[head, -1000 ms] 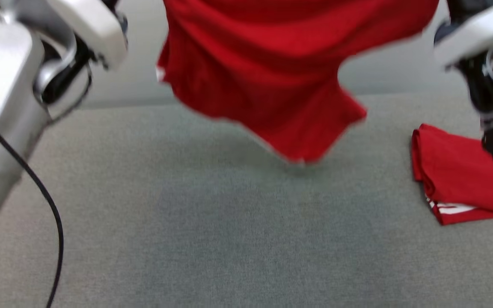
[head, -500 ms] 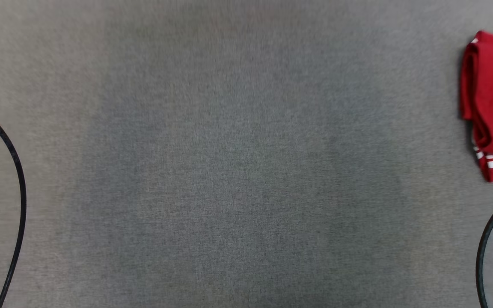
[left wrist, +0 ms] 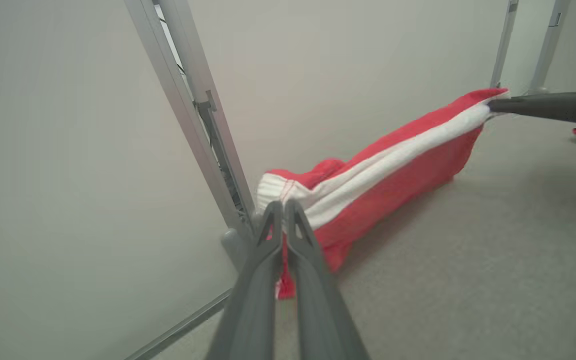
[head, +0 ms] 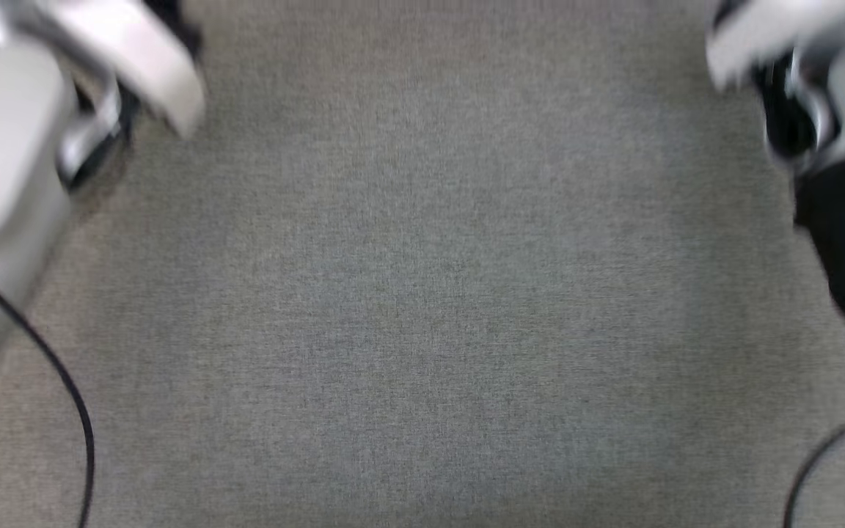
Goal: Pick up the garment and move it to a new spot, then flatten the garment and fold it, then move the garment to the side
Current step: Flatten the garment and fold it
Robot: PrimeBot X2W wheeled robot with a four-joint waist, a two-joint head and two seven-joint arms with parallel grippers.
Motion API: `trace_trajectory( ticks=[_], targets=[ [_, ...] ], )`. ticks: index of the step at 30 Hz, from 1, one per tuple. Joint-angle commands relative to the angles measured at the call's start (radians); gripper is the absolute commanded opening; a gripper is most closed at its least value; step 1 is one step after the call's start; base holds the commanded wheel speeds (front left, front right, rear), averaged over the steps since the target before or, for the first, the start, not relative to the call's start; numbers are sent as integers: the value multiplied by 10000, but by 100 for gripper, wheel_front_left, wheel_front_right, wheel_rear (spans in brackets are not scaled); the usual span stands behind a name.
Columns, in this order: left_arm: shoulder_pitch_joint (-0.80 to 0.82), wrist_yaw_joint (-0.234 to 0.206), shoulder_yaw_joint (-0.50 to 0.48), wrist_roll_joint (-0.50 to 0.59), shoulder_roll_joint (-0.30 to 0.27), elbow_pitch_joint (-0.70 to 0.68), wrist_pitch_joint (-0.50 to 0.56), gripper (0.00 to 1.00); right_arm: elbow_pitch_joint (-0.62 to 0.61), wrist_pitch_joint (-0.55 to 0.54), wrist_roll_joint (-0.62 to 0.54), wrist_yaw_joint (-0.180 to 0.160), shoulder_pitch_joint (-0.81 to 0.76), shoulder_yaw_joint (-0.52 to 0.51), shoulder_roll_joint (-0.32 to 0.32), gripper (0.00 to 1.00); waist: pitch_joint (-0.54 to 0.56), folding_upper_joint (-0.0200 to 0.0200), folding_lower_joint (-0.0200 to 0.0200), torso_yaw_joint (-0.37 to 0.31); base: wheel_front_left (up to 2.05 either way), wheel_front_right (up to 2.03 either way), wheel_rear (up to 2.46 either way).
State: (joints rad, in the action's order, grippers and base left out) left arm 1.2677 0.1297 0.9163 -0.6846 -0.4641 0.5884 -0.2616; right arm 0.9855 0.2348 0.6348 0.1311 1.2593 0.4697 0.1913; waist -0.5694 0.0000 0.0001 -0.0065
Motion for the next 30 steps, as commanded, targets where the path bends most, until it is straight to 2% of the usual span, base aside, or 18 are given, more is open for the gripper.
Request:
trace_trajectory(
  ticks=[1,7,11,15,17,23,30],
  targets=[
    [-761,11,-73,-179,-162,-350,-34,0,-292,-78,474,-8,-790,227,343,0,630,0,-1,12,0,0,0],
    [-3688,1,-171,-482,-796,-1537,-36,0,-1670,-6,1819,-12,-3568,1066,1502,0,1859,0,-1,-10,0,0,0],
    [-5331,-298,-335,-373,-869,-2141,-36,0,-2437,82,2347,-20,-5112,1413,2051,0,2673,0,-1,-24,0,0,0],
    [-6607,-451,-296,-93,-848,-2676,-36,0,-3027,193,2485,-18,-6428,1601,2335,0,3436,0,-1,-23,0,0,0],
    [-6866,-456,-204,2,-854,-2780,-35,0,-3186,234,2494,-18,-6741,1593,2381,0,3594,0,-1,-7,0,0,0],
    [-8212,-907,28,348,-894,-3161,-35,0,-4120,311,2244,-17,-8705,1242,2582,0,4546,0,-1,90,0,0,0],
    [-9595,-1685,211,268,-1447,-4194,90,0,-5523,320,1883,-20,-10772,315,3032,0,5173,0,-1,105,0,0,0]
  ],
)
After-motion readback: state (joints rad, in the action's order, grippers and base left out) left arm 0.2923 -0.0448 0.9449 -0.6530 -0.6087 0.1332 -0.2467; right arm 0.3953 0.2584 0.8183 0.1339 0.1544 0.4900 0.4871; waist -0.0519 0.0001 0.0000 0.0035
